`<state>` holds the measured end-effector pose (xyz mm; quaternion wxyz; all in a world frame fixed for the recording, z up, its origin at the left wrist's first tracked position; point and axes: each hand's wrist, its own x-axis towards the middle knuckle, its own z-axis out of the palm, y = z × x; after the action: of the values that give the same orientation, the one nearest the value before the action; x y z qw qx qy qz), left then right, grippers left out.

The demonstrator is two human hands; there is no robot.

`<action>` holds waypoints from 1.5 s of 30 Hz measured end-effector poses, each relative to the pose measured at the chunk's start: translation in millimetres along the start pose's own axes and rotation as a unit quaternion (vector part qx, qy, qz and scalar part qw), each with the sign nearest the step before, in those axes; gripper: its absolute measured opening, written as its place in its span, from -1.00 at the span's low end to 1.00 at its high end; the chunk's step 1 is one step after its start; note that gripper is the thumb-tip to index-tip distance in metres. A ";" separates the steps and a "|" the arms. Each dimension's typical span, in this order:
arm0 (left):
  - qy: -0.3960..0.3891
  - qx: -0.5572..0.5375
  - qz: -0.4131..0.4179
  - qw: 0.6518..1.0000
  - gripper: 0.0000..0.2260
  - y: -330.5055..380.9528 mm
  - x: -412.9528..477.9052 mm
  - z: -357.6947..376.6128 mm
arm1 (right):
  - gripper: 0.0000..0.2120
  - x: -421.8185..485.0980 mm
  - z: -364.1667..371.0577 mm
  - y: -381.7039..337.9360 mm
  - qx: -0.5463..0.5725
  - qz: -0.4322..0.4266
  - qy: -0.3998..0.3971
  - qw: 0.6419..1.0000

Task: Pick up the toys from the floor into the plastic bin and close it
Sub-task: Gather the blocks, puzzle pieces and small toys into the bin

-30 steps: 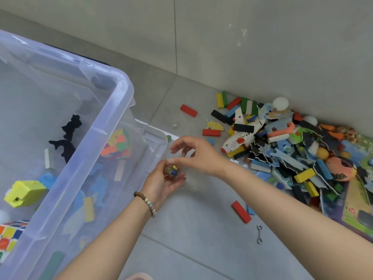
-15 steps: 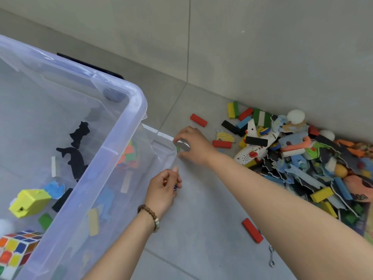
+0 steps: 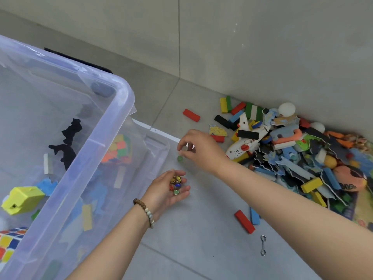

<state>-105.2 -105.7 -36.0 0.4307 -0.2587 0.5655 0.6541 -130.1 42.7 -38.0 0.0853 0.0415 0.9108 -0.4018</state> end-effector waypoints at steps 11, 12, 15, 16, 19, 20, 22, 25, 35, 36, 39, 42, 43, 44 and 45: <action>-0.011 -0.125 -0.015 0.992 -0.74 -13.6 -1.1 -0.5 | -0.77 -59.6 4.3 6.7 0.112 0.063 0.019 0.992; 0.014 -0.079 0.010 0.997 -0.76 -17.3 -0.4 -2.6 | -0.75 -67.8 7.7 13.3 0.088 0.073 0.013 0.993; 0.089 0.041 0.083 0.992 -0.75 -26.6 -0.5 -11.3 | -0.70 -95.9 27.6 23.1 0.045 0.073 -0.058 0.995; 0.100 0.060 0.096 0.989 -0.73 -28.7 -1.4 -13.8 | -0.72 -101.4 34.0 24.0 0.029 0.071 -0.062 0.995; 0.102 0.087 0.094 0.987 -0.70 -34.3 -5.7 -14.8 | -0.85 -105.9 39.9 23.3 0.004 0.070 -0.049 0.996; 0.096 0.089 0.082 0.988 -0.71 -35.4 -7.1 -13.5 | -0.86 -106.1 37.9 22.2 0.004 0.075 -0.042 0.996; 0.065 0.073 0.042 0.994 -0.73 -35.6 -11.8 -8.3 | -0.88 -108.8 31.1 17.6 0.046 0.105 0.000 0.993; -0.037 0.034 -0.017 0.999 -0.71 -38.3 -21.8 6.9 | -0.83 -120.6 15.3 2.2 0.170 0.114 0.035 0.978; -0.074 0.066 -0.036 0.994 -0.74 -57.5 -50.4 64.7 | -0.84 -222.1 -149.6 14.6 0.004 0.216 0.045 0.975; -0.084 0.058 -0.045 0.994 -0.75 -60.0 -55.0 69.9 | -0.85 -243.2 -163.6 17.8 -0.009 0.236 0.057 0.970; -0.122 0.007 -0.084 0.989 -0.76 -68.8 -66.8 82.3 | -0.82 -296.3 -164.1 29.4 0.007 0.291 0.076 0.954; -0.155 -0.060 -0.121 0.979 -0.76 -82.7 -76.4 88.4 | -0.78 -319.2 -110.6 46.7 0.099 0.320 0.093 0.938; -0.155 -0.061 -0.122 0.978 -0.76 -88.4 -78.7 88.5 | -0.76 -319.3 -87.3 53.5 0.124 0.320 0.100 0.934; -0.153 -0.049 -0.117 0.980 -0.77 -94.4 -80.2 87.6 | -0.73 -316.4 -63.8 60.7 0.145 0.319 0.107 0.931; -0.149 -0.031 -0.107 0.983 -0.77 -100.7 -80.4 86.0 | -0.70 -310.4 -42.5 67.2 0.162 0.317 0.108 0.928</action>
<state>33.5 -45.8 -2.2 0.5692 -0.2307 0.4440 0.6524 179.2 117.2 0.1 0.1018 0.3845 0.7766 -0.4886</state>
